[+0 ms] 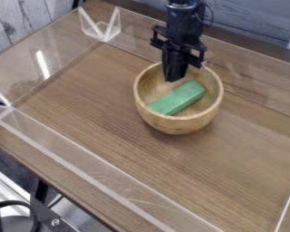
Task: Put the green block in the brown bowl
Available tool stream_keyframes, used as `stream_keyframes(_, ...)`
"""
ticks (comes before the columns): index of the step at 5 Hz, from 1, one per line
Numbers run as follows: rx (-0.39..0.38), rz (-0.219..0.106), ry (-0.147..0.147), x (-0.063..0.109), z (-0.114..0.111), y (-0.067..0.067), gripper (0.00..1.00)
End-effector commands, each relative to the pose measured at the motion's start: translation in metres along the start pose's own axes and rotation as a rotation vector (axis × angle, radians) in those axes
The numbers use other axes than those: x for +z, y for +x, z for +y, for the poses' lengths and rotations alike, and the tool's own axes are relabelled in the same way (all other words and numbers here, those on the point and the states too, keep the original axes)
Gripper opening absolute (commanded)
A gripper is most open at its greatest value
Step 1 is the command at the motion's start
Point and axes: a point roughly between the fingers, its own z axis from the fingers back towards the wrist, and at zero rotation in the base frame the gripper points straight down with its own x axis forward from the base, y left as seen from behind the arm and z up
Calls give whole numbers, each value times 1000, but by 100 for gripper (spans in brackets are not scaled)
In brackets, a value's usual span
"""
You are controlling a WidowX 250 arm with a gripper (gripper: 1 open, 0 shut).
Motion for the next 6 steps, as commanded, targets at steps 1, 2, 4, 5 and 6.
stream_keyframes(1, -30, -65, 27, 21, 2, 5, 0)
stream_keyframes(2, -46, -58, 21, 21, 2, 0, 0)
stream_keyframes(4, -34, -56, -5, 2, 1, 10, 0)
stream_keyframes(5, -26, -55, -17, -7, 1, 14, 0)
stream_keyframes(6, -16, -52, -18, -5, 4, 17, 0)
